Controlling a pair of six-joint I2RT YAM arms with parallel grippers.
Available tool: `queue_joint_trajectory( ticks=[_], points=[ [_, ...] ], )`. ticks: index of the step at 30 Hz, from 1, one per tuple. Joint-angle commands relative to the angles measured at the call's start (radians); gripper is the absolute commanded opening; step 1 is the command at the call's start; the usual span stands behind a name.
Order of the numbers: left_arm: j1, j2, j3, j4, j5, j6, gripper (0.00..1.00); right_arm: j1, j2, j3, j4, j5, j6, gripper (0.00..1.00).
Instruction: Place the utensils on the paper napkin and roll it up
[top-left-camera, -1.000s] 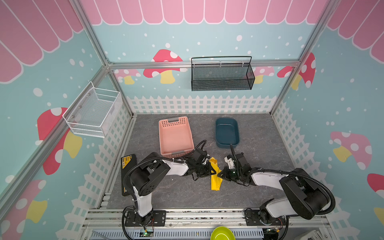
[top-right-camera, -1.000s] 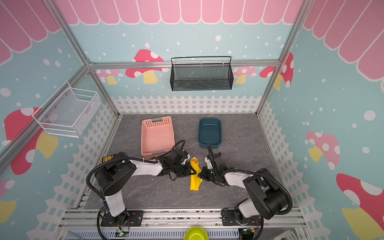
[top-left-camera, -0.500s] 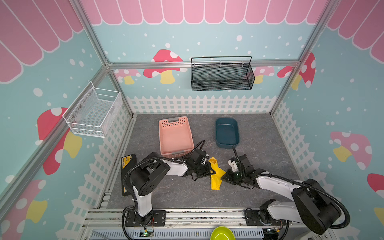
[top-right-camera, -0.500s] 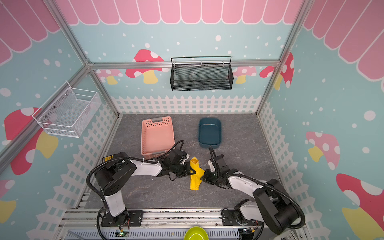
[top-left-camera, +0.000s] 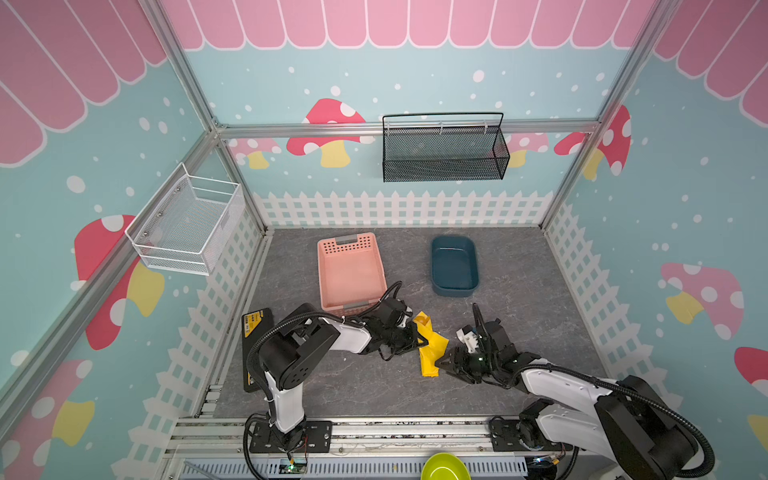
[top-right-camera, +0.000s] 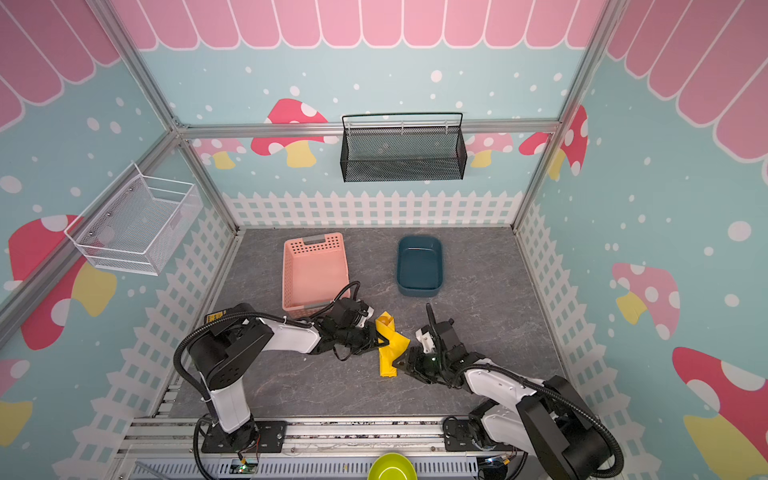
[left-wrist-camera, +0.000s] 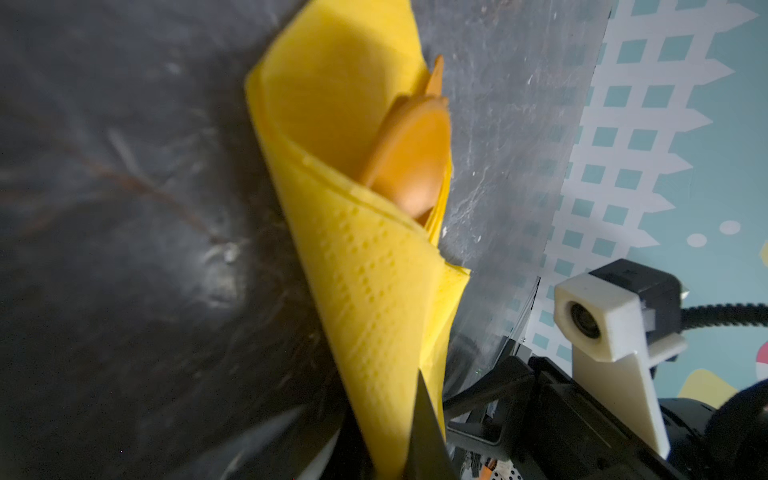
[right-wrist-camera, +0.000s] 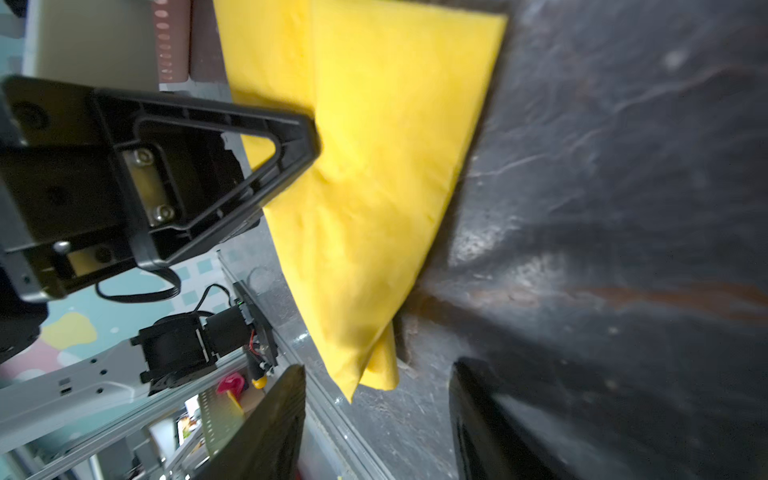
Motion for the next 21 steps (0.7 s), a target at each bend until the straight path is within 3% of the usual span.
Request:
queue_joint_trajectory(
  ticks=[1, 10, 21],
  points=[
    [0.011, 0.017, -0.031, 0.022, 0.0, -0.064, 0.07, 0.001, 0.04, -0.03, 0.135, -0.057, 0.078, 0.58],
    [0.02, 0.031, -0.083, 0.191, 0.025, -0.18, 0.06, 0.002, 0.136, -0.082, 0.322, -0.108, 0.15, 0.56],
    [0.021, 0.034, -0.099, 0.265, 0.031, -0.234, 0.06, 0.001, 0.178, -0.113, 0.474, -0.13, 0.228, 0.51]
  ],
)
